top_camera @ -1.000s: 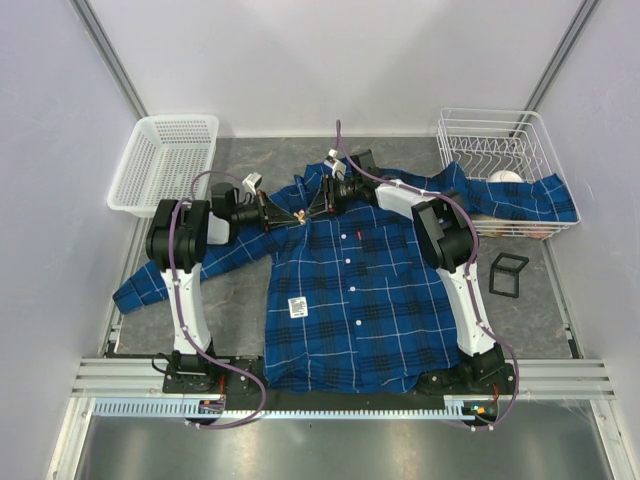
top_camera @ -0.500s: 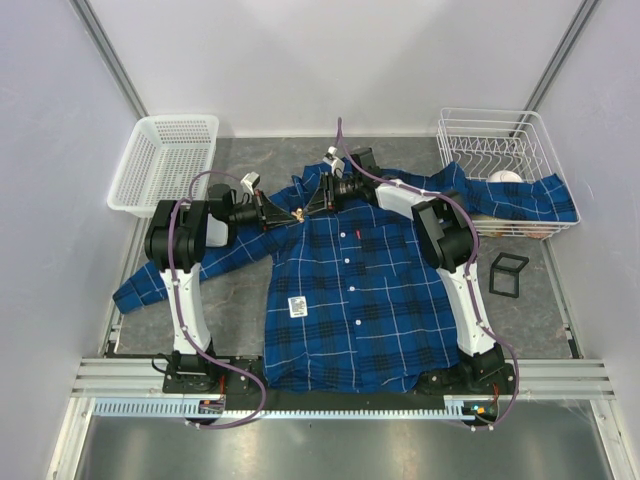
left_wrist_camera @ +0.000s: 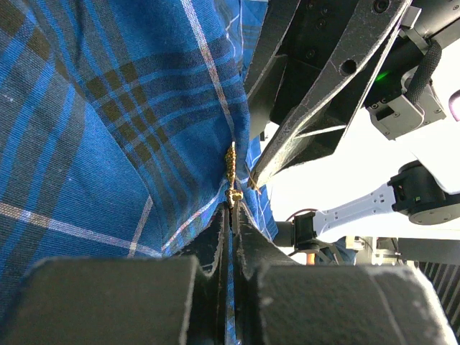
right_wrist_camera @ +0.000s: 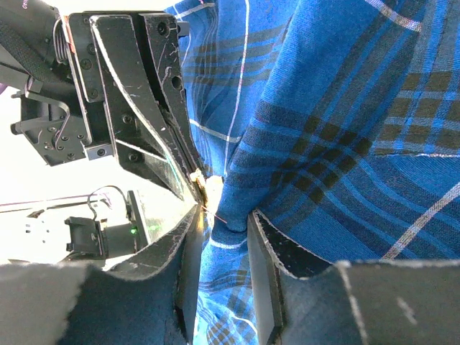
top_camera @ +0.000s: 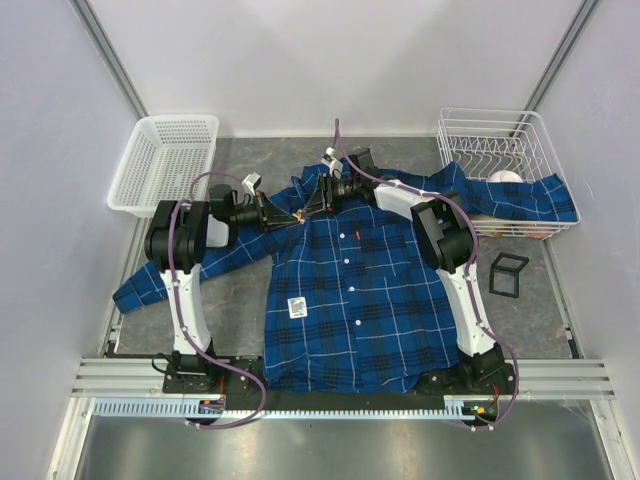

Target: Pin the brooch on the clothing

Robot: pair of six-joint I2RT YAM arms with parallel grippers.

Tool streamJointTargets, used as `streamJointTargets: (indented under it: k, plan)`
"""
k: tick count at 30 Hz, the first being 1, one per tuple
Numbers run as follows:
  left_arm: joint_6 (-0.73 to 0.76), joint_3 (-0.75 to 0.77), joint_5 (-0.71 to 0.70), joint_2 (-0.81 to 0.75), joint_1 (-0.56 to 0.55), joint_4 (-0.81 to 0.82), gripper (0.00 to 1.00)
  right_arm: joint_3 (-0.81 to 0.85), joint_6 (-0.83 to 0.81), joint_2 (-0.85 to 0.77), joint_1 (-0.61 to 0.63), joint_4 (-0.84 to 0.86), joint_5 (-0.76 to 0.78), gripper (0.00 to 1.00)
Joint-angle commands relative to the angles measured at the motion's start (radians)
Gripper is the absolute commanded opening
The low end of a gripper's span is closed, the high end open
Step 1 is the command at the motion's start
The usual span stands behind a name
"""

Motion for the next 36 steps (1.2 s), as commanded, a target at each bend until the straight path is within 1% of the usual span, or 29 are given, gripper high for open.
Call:
streamJointTargets:
  k: [1, 5, 7, 11, 13, 17, 19, 23, 30, 32, 36]
  plan:
    - [0.033, 0.004, 0.045, -0.049, -0.026, 0.001, 0.02, 0.019, 0.007, -0.040, 0.028, 0.042, -0.008, 0.37]
    - [0.071, 0.007, 0.047, -0.061, -0.029, -0.034, 0.02, 0.035, 0.013, -0.026, 0.032, 0.040, -0.005, 0.34]
    - [0.097, 0.012, 0.052, -0.067, -0.032, -0.046, 0.02, 0.041, 0.009, -0.025, 0.037, 0.039, 0.003, 0.34]
    - [0.165, 0.021, 0.052, -0.081, -0.037, -0.107, 0.02, 0.061, -0.033, -0.019, 0.047, -0.026, 0.020, 0.34]
    - [0.217, 0.030, 0.049, -0.090, -0.040, -0.164, 0.02, 0.067, -0.042, -0.016, 0.049, -0.038, 0.021, 0.34]
    - [0.268, 0.043, 0.044, -0.095, -0.042, -0.222, 0.02, 0.081, -0.059, -0.009, 0.052, -0.066, 0.020, 0.36]
    - [0.278, 0.047, 0.044, -0.093, -0.042, -0.230, 0.02, 0.082, -0.059, -0.009, 0.054, -0.066, 0.014, 0.37]
    - [0.297, 0.055, 0.045, -0.089, -0.042, -0.249, 0.02, 0.082, -0.037, -0.002, 0.052, -0.037, -0.008, 0.41]
    - [0.314, 0.061, 0.047, -0.087, -0.045, -0.262, 0.02, 0.087, -0.014, 0.010, 0.052, -0.018, 0.000, 0.40]
    - [0.320, 0.063, 0.047, -0.086, -0.046, -0.269, 0.02, 0.089, -0.011, 0.014, 0.054, -0.020, 0.011, 0.41]
    - [0.332, 0.070, 0.049, -0.086, -0.048, -0.278, 0.02, 0.090, -0.010, 0.017, 0.060, -0.030, 0.035, 0.41]
